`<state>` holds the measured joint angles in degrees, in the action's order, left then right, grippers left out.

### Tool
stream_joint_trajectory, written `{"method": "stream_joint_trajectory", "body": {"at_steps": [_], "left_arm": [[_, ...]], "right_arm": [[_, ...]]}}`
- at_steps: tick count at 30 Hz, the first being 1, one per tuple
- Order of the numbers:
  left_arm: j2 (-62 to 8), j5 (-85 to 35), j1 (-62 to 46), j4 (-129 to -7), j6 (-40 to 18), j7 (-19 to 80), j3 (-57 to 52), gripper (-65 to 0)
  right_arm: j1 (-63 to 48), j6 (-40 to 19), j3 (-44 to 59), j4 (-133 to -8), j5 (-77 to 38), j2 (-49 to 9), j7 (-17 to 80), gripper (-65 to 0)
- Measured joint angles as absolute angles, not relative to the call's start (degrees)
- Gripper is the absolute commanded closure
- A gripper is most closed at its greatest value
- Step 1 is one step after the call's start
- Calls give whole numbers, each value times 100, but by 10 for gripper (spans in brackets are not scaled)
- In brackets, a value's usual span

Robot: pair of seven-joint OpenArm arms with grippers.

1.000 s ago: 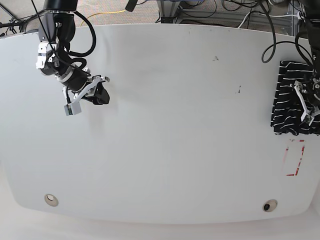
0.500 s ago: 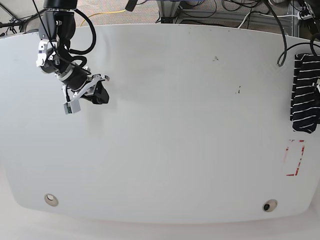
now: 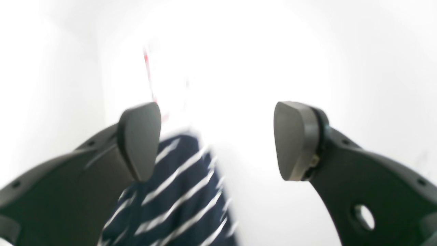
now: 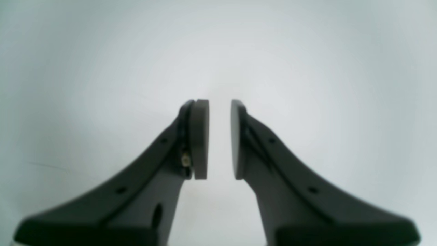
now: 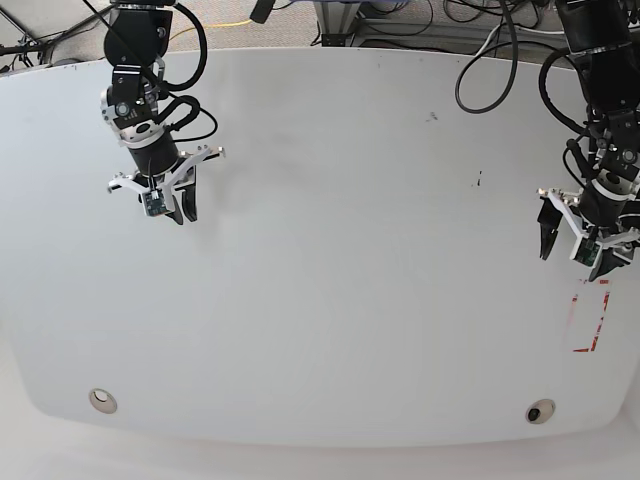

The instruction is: Fold the T-shirt properly

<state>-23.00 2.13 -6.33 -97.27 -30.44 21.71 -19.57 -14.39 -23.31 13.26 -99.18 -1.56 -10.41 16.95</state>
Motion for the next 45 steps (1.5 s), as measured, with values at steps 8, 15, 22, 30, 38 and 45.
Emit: {"method": "stream_joint_trajectory", "body": {"at_steps": [8, 15, 22, 30, 38, 45], "left_arm": [[-1404, 233, -1782, -9741, -1476, 336, -1302, -469], [-1398, 235, -3122, -9843, -888, -609, -893, -469], [-932, 207, -4904, -10774, -814, -663, -910, -413], [-602, 193, -6495, -11000, -773, -655, -904, -410], [-528, 163, -6713, -10283, -808, -742, -884, -410], [-596, 185, -5603, -8093, -786, -622, -491, -408]], "right_arm": [[-2060, -2344, 1848, -9533, 698, -447, -141, -105], [-3022, -2244, 1988, -9518, 237, -482, -674, -105], [-4506, -2193, 1981, -9531, -613, -659, -1459, -106], [-5784, -2274, 1911, -9487, -698, -593, -2117, -101], [-6007, -2202, 1282, -8134, -731, -666, -2749, -101], [-5505, -2169, 650, -6479, -648, -784, -3015, -101]]}}
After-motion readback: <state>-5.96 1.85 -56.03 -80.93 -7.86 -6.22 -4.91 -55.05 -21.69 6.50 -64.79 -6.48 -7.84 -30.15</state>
